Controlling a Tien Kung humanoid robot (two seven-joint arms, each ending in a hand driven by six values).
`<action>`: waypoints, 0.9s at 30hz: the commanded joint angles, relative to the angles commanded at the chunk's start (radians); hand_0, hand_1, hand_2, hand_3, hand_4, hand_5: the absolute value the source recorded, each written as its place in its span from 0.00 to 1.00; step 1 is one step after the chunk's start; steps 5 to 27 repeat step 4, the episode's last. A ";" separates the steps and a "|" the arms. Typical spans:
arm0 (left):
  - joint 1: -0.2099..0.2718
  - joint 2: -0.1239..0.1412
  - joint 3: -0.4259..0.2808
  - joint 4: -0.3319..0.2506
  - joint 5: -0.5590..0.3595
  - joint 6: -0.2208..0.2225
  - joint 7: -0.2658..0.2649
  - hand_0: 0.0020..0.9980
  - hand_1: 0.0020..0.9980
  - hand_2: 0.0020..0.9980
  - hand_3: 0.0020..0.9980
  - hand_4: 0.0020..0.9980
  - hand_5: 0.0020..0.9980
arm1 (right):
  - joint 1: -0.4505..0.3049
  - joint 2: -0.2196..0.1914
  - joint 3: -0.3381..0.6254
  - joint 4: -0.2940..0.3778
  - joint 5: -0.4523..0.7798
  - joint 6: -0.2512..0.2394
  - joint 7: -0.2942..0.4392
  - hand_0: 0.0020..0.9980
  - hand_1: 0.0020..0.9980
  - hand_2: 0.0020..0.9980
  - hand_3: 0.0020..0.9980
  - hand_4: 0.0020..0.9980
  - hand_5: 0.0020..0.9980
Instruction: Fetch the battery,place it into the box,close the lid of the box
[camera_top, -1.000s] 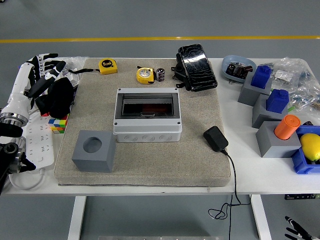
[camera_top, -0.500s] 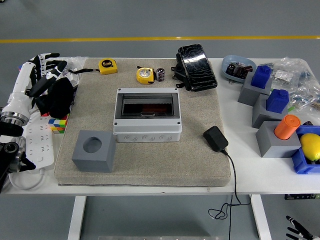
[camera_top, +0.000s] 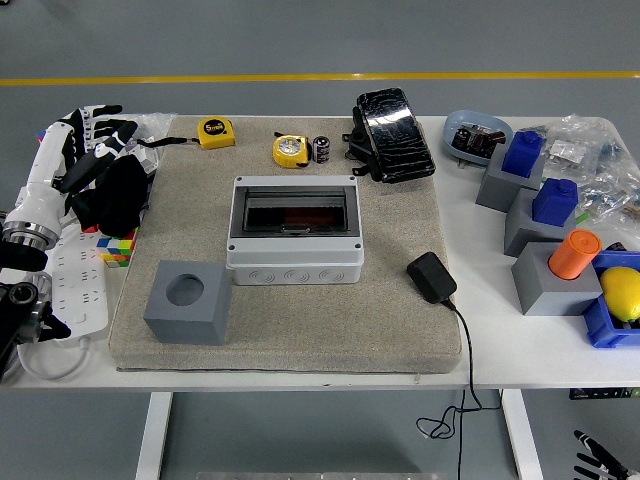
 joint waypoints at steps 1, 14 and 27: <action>0.000 0.000 0.002 0.001 0.000 0.000 0.000 0.62 0.70 0.69 0.74 1.00 0.71 | 0.000 0.000 0.000 0.000 0.000 0.000 0.000 0.63 0.69 0.67 0.55 0.92 0.51; 0.000 0.002 0.009 0.001 0.000 -0.001 0.000 0.62 0.70 0.69 0.74 1.00 0.71 | -0.002 -0.001 -0.001 0.000 0.000 0.001 -0.002 0.63 0.69 0.67 0.55 0.92 0.51; 0.000 0.002 0.009 0.001 0.000 -0.001 0.000 0.62 0.70 0.69 0.74 1.00 0.71 | -0.002 -0.001 -0.001 0.000 0.000 0.001 -0.002 0.63 0.69 0.67 0.55 0.92 0.51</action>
